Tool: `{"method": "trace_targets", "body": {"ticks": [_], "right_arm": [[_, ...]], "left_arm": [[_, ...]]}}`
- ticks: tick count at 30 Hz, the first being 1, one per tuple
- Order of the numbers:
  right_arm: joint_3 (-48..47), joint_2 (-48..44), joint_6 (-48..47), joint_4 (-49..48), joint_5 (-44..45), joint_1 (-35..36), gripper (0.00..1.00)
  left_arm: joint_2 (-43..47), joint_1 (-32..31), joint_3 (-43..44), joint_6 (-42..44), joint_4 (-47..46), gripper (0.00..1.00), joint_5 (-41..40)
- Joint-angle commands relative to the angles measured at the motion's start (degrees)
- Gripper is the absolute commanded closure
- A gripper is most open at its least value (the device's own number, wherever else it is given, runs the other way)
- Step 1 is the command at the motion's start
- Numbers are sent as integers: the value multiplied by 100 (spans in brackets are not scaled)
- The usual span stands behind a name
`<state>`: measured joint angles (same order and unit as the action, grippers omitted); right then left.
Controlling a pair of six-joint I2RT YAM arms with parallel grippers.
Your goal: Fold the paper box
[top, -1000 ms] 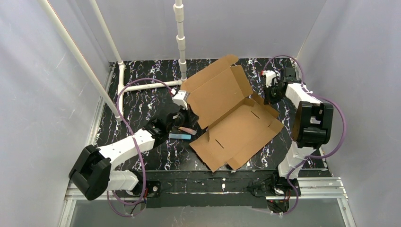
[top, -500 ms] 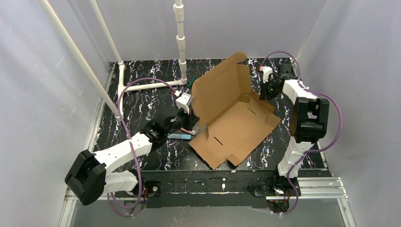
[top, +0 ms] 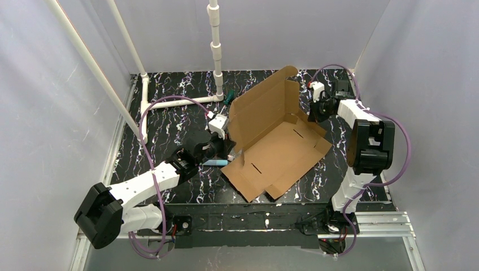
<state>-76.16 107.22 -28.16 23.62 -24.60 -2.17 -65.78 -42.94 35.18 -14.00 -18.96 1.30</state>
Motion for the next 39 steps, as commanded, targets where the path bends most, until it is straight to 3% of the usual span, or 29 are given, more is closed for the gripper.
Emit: {"method": "trace_targets", "body": {"ticks": [1,8,11,21,23,26,28,30,33,39], "right_arm": [[299,-192,253,108,-340,86,98],[306,-315,115,436,-445,-8,81],[245,-464,-5,680,-429,-164,69],[208,-1428,-1147,1659,-65,-684,39],[272,-1653,-1807,2153,-318,-705,32],[622,-2151,-4533,3687,-1057,-698,22],[1132,-2475,-6686,4685,-1106,-693,14],[1809,-2889,-8094,4942,-832,-689,3],[2662,-3491,-8897,4399,-467,-626,2],[3576,-3647,-9110,3386,-256,-330,3]], "left_arm": [[139,-66,-46,-254,-11,100,-51],[123,-100,-81,-42,-11,100,-254],[134,-101,-74,114,-11,100,-340],[152,-112,-41,437,-5,100,-504],[198,-111,-51,436,-11,100,-532],[239,-112,-56,440,-11,100,-556],[257,-118,-57,443,-11,100,-566],[266,-125,-47,461,-10,100,-565],[275,-131,-38,471,-11,100,-550],[243,-160,-20,479,-11,100,-457]]}}
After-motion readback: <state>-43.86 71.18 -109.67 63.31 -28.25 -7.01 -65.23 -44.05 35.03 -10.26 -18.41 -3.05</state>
